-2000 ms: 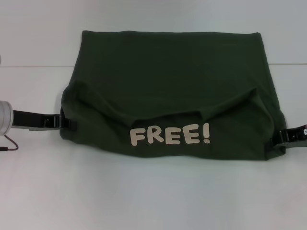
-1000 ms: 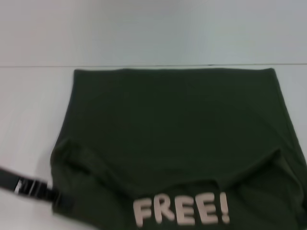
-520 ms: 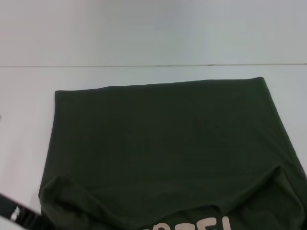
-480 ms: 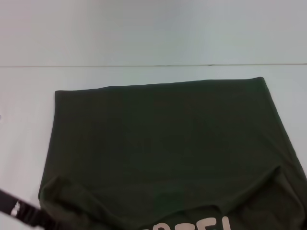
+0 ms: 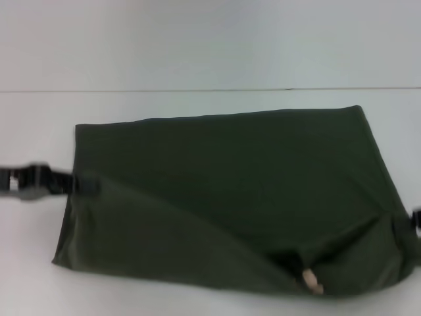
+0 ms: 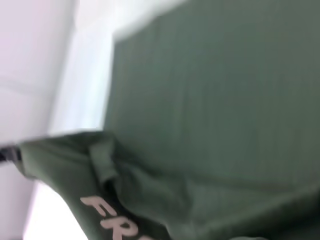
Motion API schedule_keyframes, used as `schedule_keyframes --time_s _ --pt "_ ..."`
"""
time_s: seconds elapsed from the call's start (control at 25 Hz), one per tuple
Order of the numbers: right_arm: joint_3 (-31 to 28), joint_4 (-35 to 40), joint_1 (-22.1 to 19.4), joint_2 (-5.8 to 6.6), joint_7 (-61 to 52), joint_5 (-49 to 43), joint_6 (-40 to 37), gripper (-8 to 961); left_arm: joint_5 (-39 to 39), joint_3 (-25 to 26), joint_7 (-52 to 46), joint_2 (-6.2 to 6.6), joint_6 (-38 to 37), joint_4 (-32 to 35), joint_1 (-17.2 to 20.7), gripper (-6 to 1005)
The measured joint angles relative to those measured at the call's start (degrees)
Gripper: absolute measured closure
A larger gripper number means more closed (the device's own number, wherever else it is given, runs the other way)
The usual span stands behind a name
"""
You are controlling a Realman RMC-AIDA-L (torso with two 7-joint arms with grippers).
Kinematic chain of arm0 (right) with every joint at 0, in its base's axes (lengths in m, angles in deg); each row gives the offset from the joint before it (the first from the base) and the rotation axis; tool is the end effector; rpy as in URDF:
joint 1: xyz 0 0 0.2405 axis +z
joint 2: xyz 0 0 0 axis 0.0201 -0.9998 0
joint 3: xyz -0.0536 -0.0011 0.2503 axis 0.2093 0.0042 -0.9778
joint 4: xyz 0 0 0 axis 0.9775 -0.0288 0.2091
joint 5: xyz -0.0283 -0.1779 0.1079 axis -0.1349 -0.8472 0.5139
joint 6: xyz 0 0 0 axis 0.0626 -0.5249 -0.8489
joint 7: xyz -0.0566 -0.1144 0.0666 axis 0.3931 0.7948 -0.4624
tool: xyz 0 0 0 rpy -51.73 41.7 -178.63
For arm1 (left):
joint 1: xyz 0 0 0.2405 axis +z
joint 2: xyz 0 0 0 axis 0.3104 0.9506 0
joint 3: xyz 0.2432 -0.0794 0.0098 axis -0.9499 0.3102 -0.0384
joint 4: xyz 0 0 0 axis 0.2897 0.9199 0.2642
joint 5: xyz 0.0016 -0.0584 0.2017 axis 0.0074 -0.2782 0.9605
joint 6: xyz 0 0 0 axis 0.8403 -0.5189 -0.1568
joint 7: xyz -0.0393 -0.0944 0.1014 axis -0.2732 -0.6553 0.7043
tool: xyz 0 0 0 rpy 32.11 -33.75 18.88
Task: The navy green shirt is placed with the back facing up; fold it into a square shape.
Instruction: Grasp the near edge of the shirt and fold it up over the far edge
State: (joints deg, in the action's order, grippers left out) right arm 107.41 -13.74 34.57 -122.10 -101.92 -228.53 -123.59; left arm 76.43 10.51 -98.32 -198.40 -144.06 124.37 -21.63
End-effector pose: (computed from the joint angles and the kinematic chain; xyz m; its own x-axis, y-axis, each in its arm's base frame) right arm 0.2955 0.3194 0.0905 0.1908 -0.9557 -0.2239 -0.9677 -0.2214 0.1205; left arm -0.2826 0.3214 0.0935 0.2653 0.9084 0.3233 0.9131 -0.3444 0.2183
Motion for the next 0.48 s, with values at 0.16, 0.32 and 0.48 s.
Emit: schedule_keyframes --time_s 0.16,0.32,0.48 --pt "-1.15 -4.0 -0.9 0.84 -0.57 6.51 6.73 900 -5.01 2.13 -1.81 0.35 8.58 -1.0 0.81 897" --pt "-1.02 -8.93 -1.06 0.87 0.45 11.45 15.56 900 -8.86 2.12 -1.65 -0.1 16.44 -2.19 1.44 896" --pt "-0.97 -9.85 -0.68 -1.33 2.41 13.97 22.81 900 -14.25 1.77 0.24 -0.88 23.89 -4.83 2.07 895"
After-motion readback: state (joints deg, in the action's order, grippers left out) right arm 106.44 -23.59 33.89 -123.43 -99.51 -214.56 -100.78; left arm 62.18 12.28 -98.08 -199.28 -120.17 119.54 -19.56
